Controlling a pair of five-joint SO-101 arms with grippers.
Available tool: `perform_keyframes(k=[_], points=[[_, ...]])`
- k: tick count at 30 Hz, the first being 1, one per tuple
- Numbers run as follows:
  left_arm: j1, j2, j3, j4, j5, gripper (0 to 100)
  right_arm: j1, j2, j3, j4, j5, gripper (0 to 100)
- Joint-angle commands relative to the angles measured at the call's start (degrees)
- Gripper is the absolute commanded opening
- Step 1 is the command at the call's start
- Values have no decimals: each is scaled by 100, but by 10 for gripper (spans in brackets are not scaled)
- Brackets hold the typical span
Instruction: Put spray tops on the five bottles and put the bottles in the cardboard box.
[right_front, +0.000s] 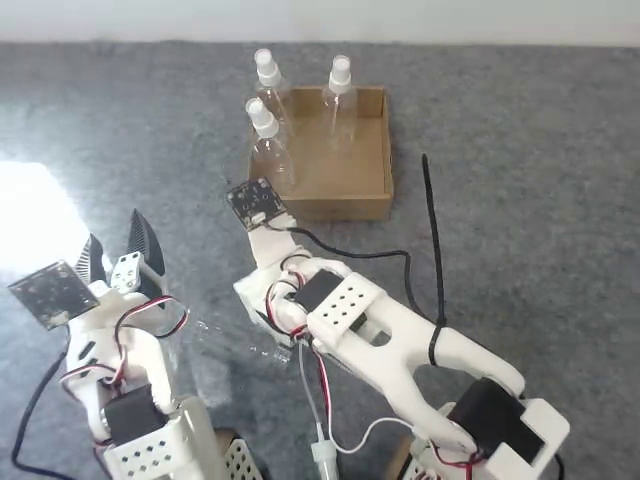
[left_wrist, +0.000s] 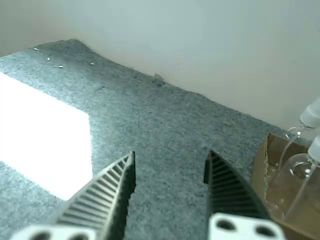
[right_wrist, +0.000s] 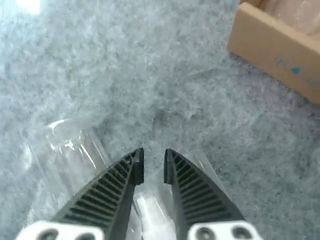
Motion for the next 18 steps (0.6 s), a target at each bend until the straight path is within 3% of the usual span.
perform_keyframes(k=[1, 6, 18], points=[[0, -62, -40, -149, 35, 209, -4, -303, 79, 207, 484, 58], [-9, -62, -40, -149, 35, 209, 31, -365, 35, 1218, 1213, 58], [-9, -62, -40, -149, 35, 209, 1218, -374, -738, 3389, 2752, 58]])
